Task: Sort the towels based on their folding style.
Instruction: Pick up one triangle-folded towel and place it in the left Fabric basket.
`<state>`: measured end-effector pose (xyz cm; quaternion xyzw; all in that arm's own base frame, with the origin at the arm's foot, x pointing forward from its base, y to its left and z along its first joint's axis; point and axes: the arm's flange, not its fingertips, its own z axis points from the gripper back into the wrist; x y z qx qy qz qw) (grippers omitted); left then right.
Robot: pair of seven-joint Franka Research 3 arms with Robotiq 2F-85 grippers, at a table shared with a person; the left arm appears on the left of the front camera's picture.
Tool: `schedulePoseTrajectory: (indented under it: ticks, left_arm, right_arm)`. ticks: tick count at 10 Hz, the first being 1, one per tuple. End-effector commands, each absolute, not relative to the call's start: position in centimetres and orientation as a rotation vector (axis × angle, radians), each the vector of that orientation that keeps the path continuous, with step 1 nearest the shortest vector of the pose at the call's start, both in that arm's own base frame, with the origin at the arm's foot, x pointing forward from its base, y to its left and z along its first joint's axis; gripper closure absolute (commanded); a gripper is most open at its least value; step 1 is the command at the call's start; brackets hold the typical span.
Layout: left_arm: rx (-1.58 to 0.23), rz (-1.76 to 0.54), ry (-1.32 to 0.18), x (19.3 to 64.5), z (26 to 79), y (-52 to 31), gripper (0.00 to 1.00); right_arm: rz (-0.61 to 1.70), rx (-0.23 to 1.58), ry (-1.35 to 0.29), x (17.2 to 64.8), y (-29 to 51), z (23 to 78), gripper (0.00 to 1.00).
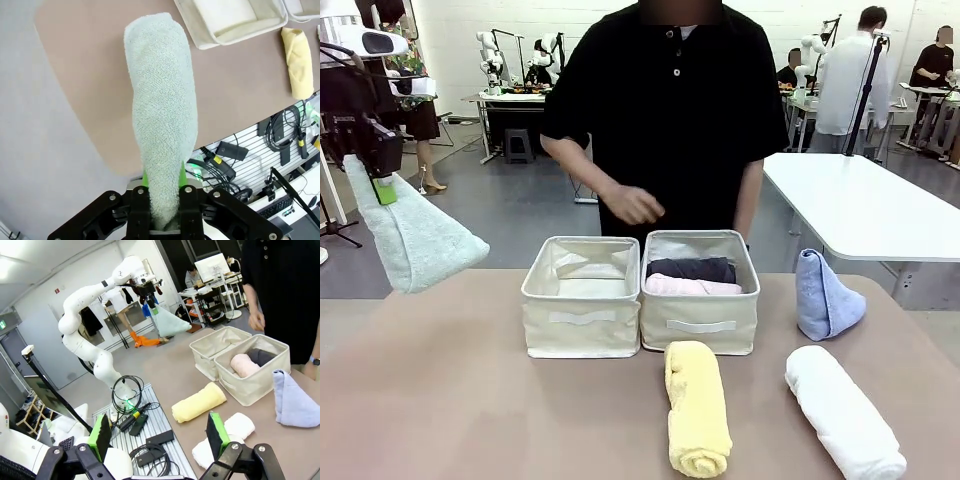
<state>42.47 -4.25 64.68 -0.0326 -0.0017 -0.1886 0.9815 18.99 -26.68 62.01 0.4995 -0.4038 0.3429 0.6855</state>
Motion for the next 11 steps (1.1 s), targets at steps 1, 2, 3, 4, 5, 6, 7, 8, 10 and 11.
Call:
schedulePoseTrajectory:
  ticks: [1,2,3,4,5,6,7,8,10,11]
  left_arm:
    - [-0.069,-0.379,-0.025,42.3,64.2,-4.1,0.96]
    - [-0.066,-0.380,-0.003,42.5,64.7,-4.2,0.81]
    - [-0.068,-0.561,-0.102,41.8,67.2,-6.1,0.81]
    - [-0.048,-0.763,-0.145,41.6,69.2,-8.2,0.81]
    - [0.011,-0.953,-0.156,41.5,70.0,-10.3,0.81]
    - [0.030,-1.147,-0.173,42.0,70.2,-12.2,0.81]
    - [0.051,-1.259,-0.188,42.7,70.3,-13.9,0.81]
    - [0.041,-1.345,-0.191,43.6,70.5,-15.5,0.81]
    - [0.079,-1.467,-0.202,45.3,69.6,-19.1,0.81]
    - [0.123,-1.482,-0.207,45.9,68.7,-20.6,0.81]
  right_arm:
    - [0.767,1.125,-0.898,19.1,-26.6,62.0,0.00]
    - [0.767,1.125,-0.898,19.1,-26.6,62.0,0.00]
    - [0.767,1.125,-0.898,19.1,-26.6,62.0,0.00]
    - [0.767,1.125,-0.898,19.1,-26.6,62.0,0.00]
    - [0.767,1.125,-0.898,19.1,-26.6,62.0,0.00]
    - [0.767,1.125,-0.898,19.1,-26.6,62.0,0.00]
    - [0.767,1.125,-0.898,19.1,-26.6,62.0,0.00]
    - [0.767,1.125,-0.898,19.1,-26.6,62.0,0.00]
    - [0.767,1.125,-0.898,19.1,-26.6,62.0,0.00]
    - [0.767,1.125,-0.898,19.1,-26.6,62.0,0.00]
